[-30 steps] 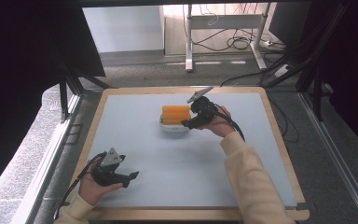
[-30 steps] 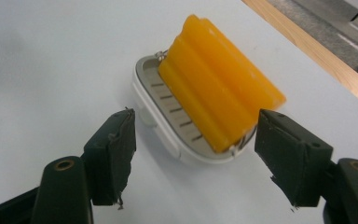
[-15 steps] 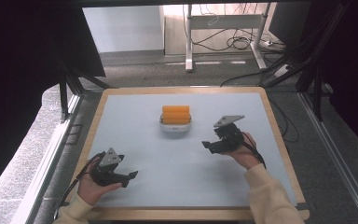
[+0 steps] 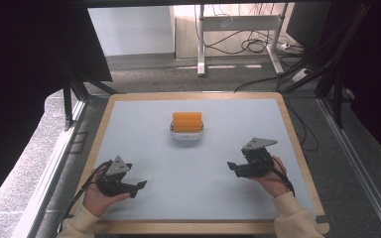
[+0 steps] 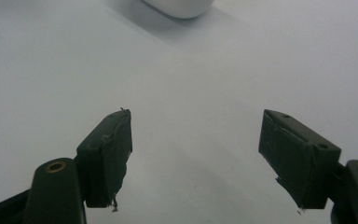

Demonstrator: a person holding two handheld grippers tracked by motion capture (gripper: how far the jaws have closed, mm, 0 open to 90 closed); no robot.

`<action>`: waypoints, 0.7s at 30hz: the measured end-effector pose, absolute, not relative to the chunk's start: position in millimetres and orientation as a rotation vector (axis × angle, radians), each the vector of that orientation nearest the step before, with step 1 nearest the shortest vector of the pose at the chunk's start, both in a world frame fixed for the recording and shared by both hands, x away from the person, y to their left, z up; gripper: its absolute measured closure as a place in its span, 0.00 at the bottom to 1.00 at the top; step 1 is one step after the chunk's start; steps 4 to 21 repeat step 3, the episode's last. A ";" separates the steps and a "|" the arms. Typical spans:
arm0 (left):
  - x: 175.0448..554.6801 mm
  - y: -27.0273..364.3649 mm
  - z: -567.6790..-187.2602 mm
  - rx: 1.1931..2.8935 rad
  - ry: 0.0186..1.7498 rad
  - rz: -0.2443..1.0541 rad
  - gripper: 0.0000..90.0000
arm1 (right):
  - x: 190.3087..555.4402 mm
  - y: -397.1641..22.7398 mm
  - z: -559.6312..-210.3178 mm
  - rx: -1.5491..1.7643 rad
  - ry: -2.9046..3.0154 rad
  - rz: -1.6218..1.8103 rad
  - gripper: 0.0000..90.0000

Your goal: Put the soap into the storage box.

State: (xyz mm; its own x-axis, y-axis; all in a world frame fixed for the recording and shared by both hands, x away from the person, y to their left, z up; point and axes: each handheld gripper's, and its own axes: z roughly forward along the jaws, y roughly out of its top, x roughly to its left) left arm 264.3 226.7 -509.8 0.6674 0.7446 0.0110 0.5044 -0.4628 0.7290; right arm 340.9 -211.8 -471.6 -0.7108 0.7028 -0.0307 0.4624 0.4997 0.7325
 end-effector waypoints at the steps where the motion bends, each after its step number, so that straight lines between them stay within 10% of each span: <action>1: 265.4 227.0 -510.2 2.158 0.969 0.423 0.19 | 341.3 -212.0 -471.6 0.978 2.419 1.045 0.28; 21: 266.5 227.5 -510.2 2.159 0.969 0.427 0.19 | 341.8 -211.7 -471.7 0.980 2.415 1.052 0.27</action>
